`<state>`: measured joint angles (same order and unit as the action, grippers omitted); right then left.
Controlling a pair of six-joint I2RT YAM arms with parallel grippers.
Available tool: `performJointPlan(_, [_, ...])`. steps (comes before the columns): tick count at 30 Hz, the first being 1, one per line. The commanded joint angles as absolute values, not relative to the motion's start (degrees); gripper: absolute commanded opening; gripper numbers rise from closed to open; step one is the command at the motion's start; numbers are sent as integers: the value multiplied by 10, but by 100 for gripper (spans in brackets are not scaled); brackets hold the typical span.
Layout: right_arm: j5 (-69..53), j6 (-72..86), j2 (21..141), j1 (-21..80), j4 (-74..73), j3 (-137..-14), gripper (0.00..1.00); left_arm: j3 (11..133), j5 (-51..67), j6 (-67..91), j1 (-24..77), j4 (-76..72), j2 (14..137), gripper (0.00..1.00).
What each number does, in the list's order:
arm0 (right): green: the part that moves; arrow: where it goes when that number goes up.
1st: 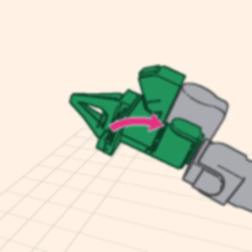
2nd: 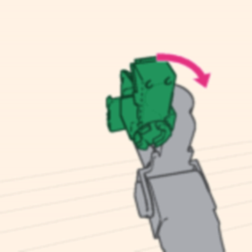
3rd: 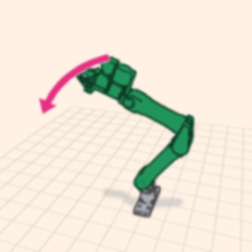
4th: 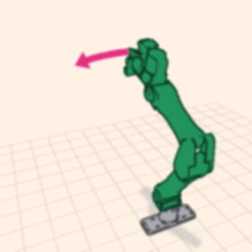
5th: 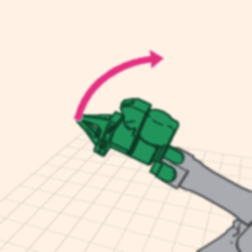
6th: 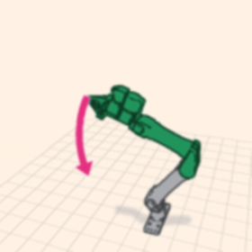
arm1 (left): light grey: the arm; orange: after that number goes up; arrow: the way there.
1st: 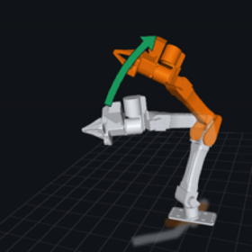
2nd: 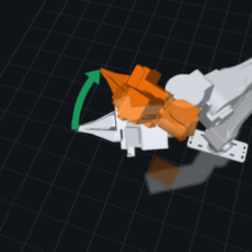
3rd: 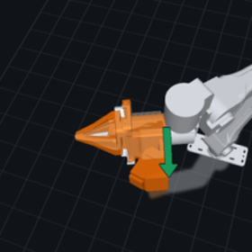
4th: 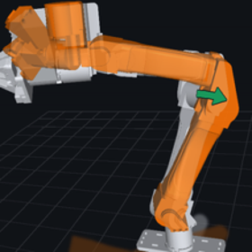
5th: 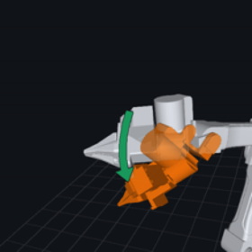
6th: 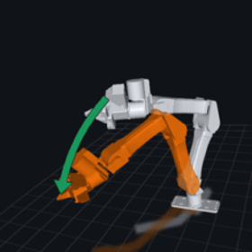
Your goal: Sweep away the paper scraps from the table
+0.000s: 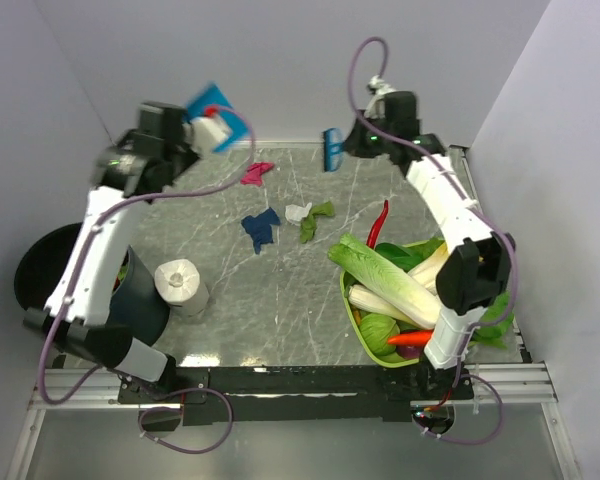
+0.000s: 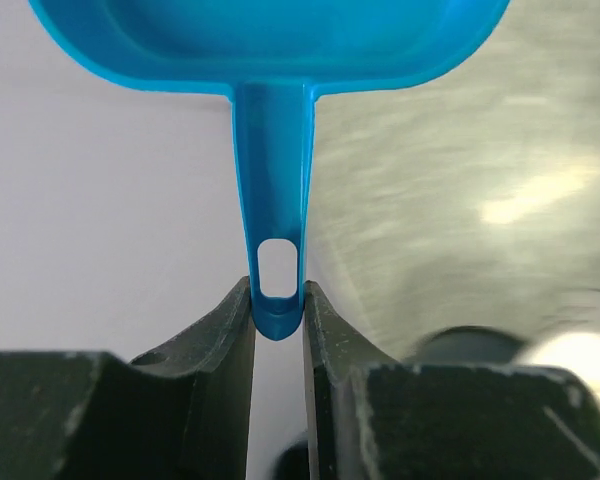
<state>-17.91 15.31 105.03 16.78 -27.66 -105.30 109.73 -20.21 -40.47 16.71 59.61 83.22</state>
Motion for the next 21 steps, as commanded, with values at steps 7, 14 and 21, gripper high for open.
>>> performJointPlan(7, [-126,-80,952,120,-330,-1042,0,801,61,-167,240,566,801,1])
performJointPlan(14, [-187,-73,1007,126,-377,-1088,0,682,73,-178,261,591,823,1])
performJointPlan(21, [-166,-91,1024,169,-350,-1085,0,653,84,-139,268,588,877,1])
